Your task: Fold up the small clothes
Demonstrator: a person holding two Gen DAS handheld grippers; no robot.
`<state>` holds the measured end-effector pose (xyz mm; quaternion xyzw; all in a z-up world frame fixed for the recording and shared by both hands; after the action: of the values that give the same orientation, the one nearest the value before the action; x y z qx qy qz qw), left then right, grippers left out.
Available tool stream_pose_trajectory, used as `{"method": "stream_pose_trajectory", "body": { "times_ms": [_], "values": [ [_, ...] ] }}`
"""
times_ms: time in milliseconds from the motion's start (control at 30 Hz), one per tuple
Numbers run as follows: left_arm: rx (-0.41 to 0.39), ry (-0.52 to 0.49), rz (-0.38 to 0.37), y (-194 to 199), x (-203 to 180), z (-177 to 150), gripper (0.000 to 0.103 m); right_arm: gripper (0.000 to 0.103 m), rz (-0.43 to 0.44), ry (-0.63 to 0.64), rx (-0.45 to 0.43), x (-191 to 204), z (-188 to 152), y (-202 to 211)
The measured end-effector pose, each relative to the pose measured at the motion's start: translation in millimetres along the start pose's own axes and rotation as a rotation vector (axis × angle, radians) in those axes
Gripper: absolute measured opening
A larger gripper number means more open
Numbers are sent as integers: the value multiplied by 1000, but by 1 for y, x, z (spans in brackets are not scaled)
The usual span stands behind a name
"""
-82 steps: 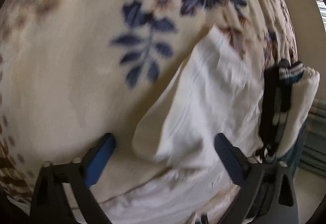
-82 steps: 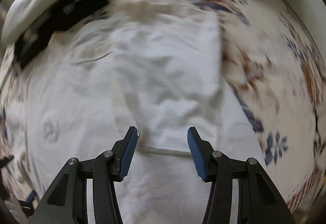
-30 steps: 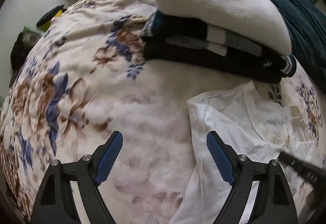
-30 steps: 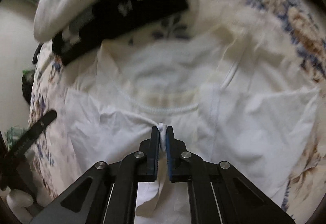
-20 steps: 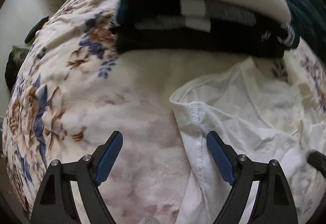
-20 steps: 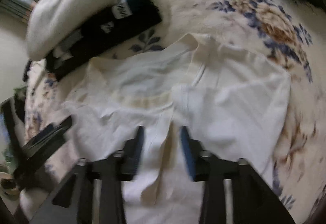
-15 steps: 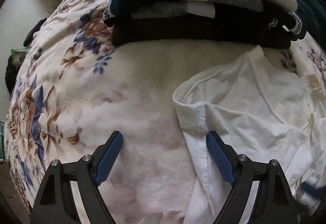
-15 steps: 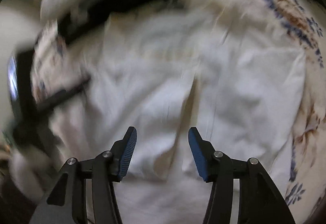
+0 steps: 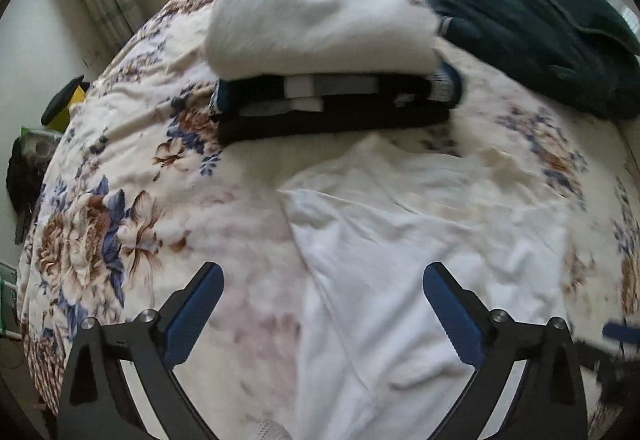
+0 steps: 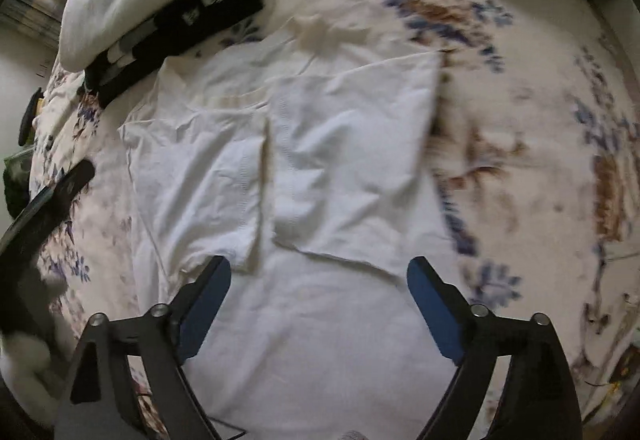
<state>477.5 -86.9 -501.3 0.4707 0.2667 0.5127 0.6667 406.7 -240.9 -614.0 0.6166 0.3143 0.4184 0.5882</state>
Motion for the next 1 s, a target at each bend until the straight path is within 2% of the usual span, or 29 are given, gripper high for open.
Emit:
{"method": "stream_pose_trajectory", "body": {
  "times_ms": [67,167,267,333,400,500,567,633,767,900,967,1000],
  "values": [
    [-5,1,10,15,-14,-6,102,94,-27,30,-20,-8,2,13],
    [10,38,18,32,-39,-23,102,97,-21,75,-45,-22,10,24],
    [38,63,50,44,-68,-43,102,98,39,93,-37,-46,22,30],
    [86,92,95,54,-93,-63,102,98,66,106,-16,-66,27,30],
    [130,124,108,61,-116,-81,102,98,87,126,17,-91,35,31],
    [196,188,87,73,-168,-115,102,98,117,150,68,-132,47,36],
    [241,209,40,75,-215,-140,102,98,119,167,95,-162,58,35],
    [324,186,-29,69,-275,-172,102,98,130,162,117,-186,67,31],
    [399,143,-85,58,-353,-214,102,98,144,151,184,-228,82,9],
    [461,127,-77,36,-393,-251,102,98,195,163,229,-233,92,-21],
    [465,140,-53,26,-395,-263,95,98,235,170,250,-223,96,-37],
    [467,145,-40,22,-393,-268,85,98,260,167,261,-215,98,-45]
  ]
}}
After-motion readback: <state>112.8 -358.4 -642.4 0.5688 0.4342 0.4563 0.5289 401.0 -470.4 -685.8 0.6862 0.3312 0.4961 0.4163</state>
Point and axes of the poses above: each gripper's, at about its wrist camera, not at the fingertips, and y roughly against the way its jaws point, x to its left, z to its top, the point moved 10 cm from there along -y, roughly the way its jaws point, and after that the axes turned 11 degrees about -y, right-handed, at the moved point
